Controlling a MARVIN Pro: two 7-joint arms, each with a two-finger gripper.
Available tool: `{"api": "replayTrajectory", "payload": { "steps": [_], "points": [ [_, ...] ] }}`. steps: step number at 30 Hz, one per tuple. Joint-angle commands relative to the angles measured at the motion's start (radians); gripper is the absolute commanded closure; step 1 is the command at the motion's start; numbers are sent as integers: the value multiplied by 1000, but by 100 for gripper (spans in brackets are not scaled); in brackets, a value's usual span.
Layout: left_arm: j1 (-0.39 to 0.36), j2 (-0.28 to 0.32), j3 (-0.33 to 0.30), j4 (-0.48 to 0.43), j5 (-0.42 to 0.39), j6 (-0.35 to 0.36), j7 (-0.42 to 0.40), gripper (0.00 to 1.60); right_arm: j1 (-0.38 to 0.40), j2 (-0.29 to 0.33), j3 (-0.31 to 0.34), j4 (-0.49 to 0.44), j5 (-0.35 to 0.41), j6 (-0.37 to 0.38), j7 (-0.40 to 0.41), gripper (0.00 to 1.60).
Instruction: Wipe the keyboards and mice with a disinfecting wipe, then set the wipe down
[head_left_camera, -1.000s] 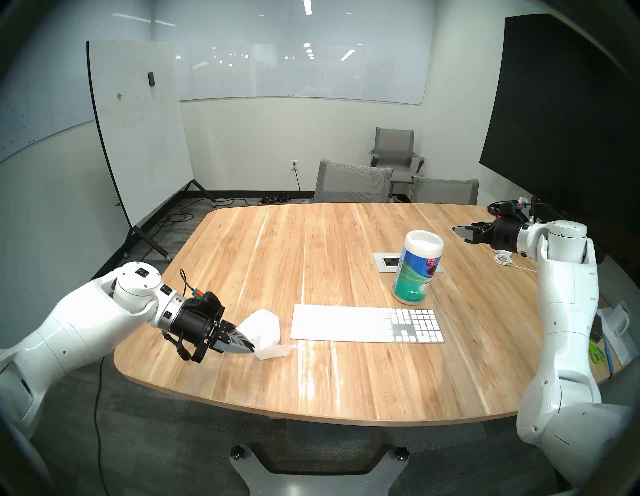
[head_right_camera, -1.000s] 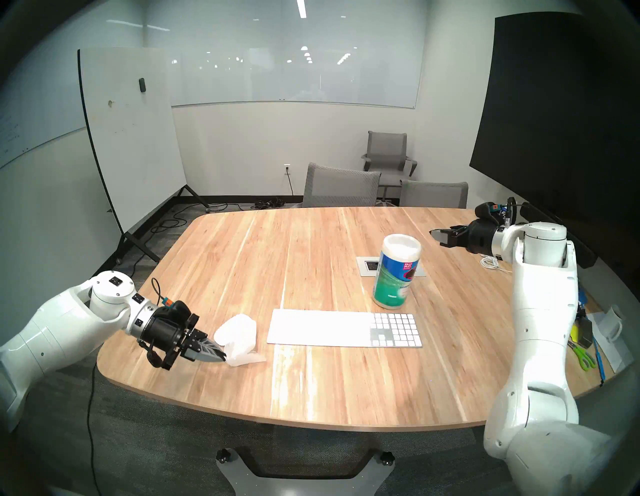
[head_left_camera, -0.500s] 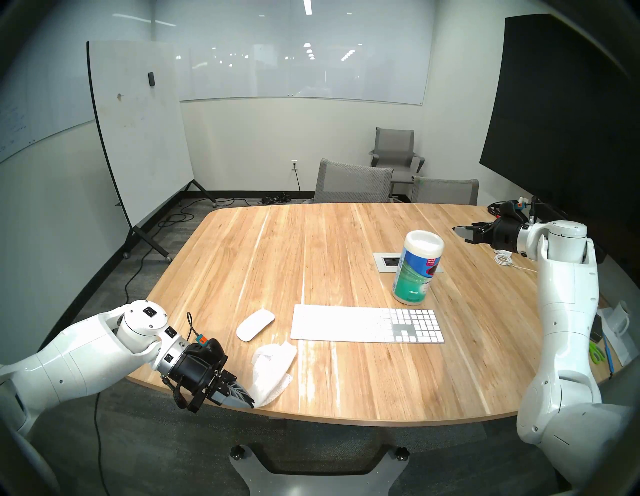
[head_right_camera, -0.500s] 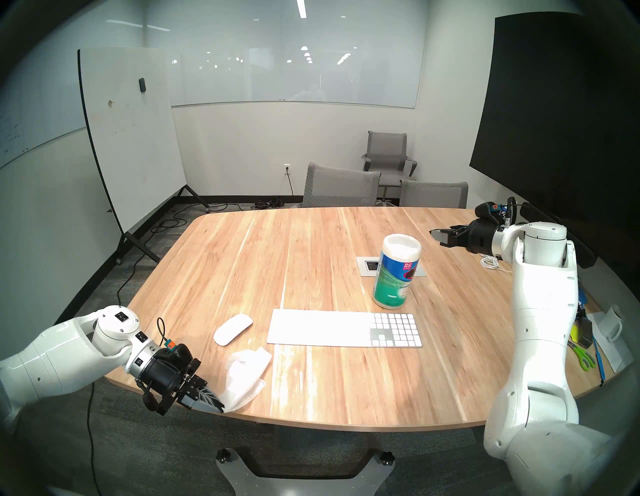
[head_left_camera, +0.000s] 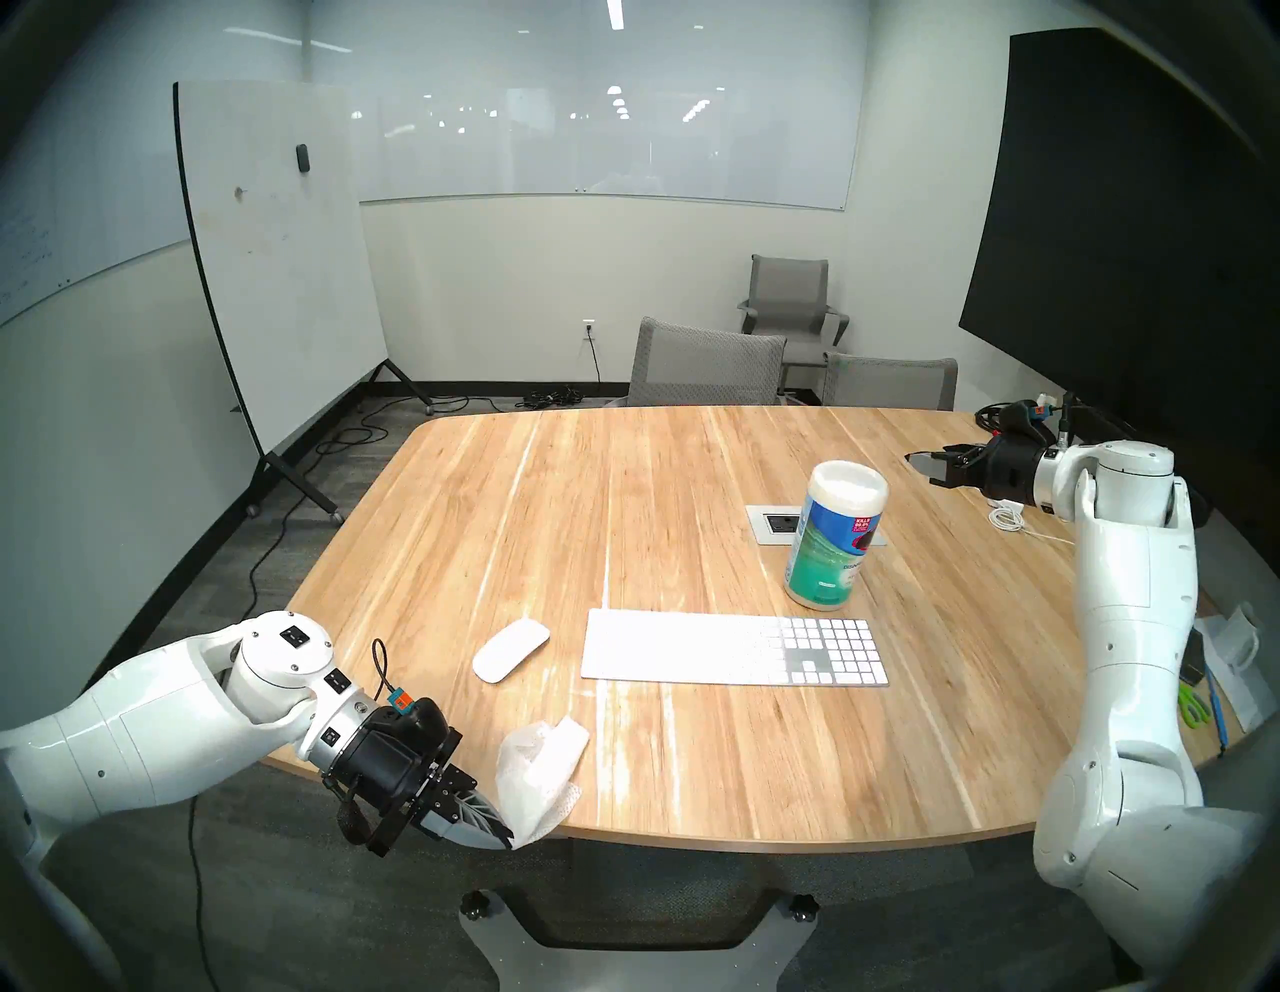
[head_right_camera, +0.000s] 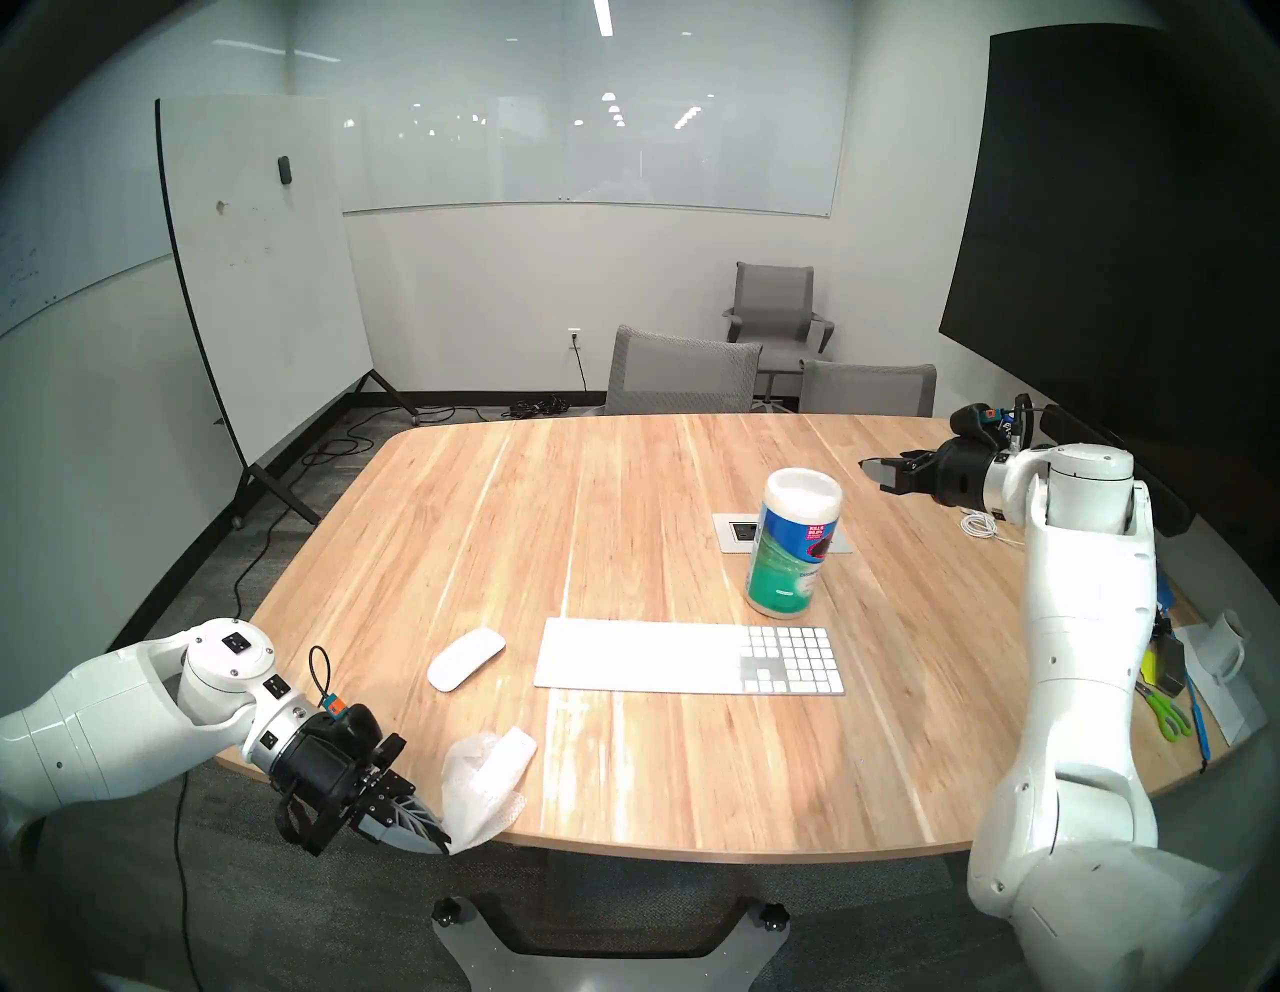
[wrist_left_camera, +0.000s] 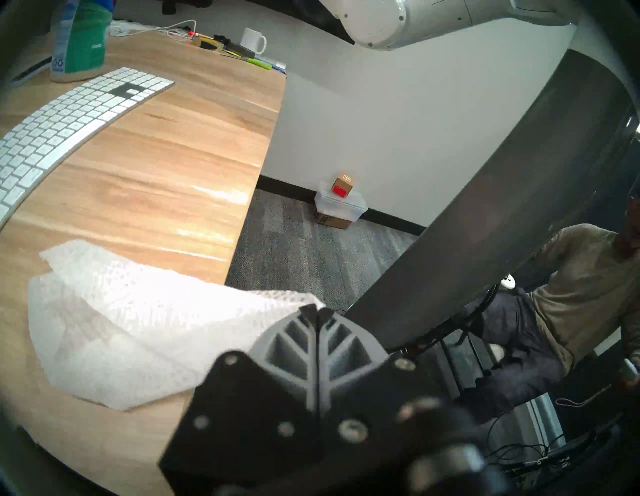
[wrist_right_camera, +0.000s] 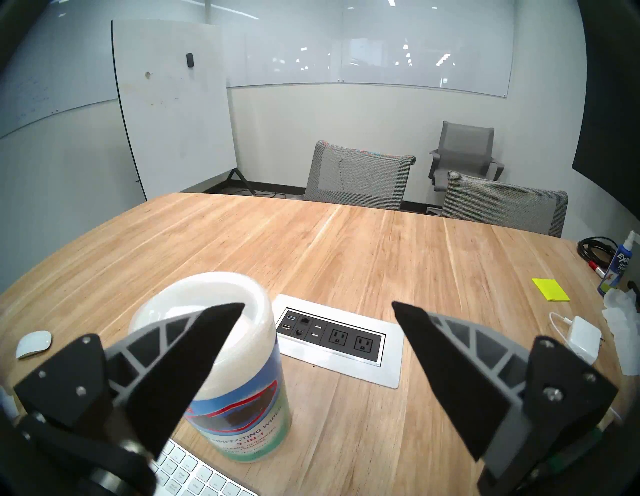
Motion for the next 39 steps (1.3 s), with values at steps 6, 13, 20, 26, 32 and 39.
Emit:
{"api": "replayTrajectory", "payload": {
  "steps": [6,13,20,26,32,39],
  "points": [
    [-75,30,-129,-153,-91,-26,52,160,27,6,1,-22,4,-6,1,0],
    [-150,30,-254,-211,-152,-33,131,160,32,6,0,-26,5,-8,1,0],
    [-164,55,-346,-254,-192,-23,244,160,39,6,-1,-34,5,-11,2,0],
    [-135,113,-395,-258,-200,-13,332,160,41,6,-1,-39,5,-13,2,0],
    [-89,182,-432,-248,-222,21,430,160,43,5,-1,-43,5,-14,2,0],
    [-38,230,-434,-273,-248,55,500,160,44,5,-1,-47,4,-15,3,0]
  ]
}}
